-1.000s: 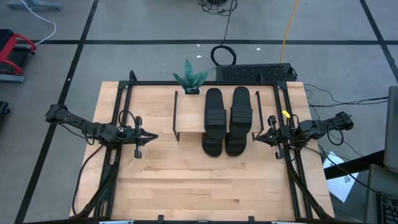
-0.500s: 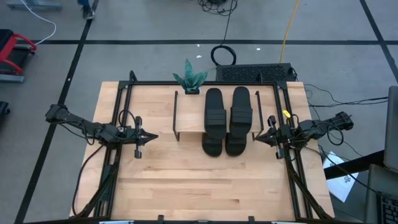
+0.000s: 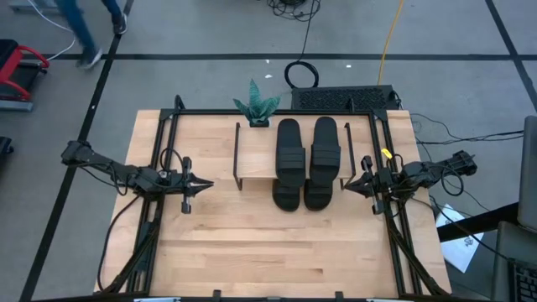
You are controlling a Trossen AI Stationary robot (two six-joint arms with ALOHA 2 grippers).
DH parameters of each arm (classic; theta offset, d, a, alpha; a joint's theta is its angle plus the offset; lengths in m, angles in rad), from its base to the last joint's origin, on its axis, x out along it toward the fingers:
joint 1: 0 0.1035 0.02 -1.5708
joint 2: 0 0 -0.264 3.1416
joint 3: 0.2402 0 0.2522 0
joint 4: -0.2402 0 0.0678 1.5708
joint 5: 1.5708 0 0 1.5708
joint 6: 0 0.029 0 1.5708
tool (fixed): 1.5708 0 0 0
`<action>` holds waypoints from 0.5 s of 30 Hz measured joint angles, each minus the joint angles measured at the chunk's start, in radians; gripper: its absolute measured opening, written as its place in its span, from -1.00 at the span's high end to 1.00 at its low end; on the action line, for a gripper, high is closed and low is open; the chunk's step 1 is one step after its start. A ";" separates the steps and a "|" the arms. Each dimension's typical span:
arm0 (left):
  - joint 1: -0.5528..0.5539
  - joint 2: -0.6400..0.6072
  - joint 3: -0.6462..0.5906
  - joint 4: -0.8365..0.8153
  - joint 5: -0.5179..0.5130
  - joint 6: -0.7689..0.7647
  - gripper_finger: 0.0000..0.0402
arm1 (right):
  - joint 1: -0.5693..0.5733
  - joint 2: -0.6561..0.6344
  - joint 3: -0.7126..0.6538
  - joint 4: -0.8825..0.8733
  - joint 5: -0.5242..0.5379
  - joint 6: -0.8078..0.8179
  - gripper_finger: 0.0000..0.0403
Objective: Pick and place slides into the shelf
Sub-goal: Return to Home Position
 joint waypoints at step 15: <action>0.000 0.000 0.000 0.000 0.000 0.000 0.96 | 0.000 0.000 0.000 0.000 0.001 0.000 1.00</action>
